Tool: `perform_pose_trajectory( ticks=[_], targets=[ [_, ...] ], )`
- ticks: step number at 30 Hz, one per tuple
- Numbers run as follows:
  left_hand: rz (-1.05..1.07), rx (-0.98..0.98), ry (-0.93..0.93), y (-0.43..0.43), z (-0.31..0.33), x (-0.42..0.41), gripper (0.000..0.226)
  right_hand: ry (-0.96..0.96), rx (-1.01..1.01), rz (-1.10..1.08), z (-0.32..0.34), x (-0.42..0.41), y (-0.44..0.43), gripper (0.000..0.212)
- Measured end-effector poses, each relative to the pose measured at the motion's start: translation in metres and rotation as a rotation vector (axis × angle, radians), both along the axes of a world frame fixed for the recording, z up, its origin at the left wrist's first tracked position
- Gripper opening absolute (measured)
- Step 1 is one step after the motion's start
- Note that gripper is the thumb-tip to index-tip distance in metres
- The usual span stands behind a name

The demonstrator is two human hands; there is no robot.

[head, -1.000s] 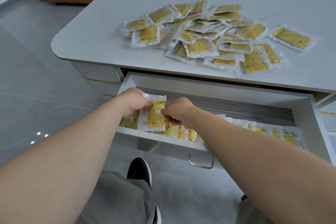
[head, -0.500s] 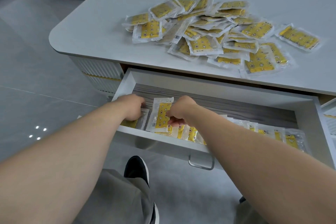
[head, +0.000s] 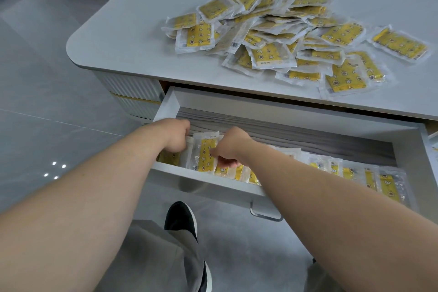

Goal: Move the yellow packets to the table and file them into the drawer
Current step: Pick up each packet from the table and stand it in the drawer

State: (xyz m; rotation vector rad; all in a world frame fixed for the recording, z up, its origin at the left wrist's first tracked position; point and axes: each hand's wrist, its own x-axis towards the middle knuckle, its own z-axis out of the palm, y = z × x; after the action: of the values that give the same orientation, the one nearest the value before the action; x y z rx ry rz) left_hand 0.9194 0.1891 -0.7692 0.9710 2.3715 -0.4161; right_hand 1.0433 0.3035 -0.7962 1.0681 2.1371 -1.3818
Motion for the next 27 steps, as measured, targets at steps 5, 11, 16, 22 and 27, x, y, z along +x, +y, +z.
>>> perform_pose_trajectory(
  ticks=[5,11,16,22,27],
  targets=[
    [-0.053,-0.06,0.047,0.002,0.006,0.005,0.041,-0.122,0.242,0.297,-0.006,0.001,-0.009,0.05],
    [-0.039,0.019,0.062,0.001,0.005,0.005,0.037,-0.089,0.143,0.316,-0.012,0.001,-0.008,0.048],
    [0.011,0.046,0.034,0.0,0.005,0.006,0.06,-0.037,0.079,0.31,-0.011,-0.004,-0.011,0.027],
    [-0.012,0.045,0.062,-0.001,0.004,0.006,0.065,0.014,0.326,0.338,-0.008,-0.009,-0.007,0.03],
    [-0.042,-0.028,0.047,0.005,0.013,0.011,0.066,-0.032,0.355,0.512,0.0,-0.002,-0.011,0.04]
  ],
)
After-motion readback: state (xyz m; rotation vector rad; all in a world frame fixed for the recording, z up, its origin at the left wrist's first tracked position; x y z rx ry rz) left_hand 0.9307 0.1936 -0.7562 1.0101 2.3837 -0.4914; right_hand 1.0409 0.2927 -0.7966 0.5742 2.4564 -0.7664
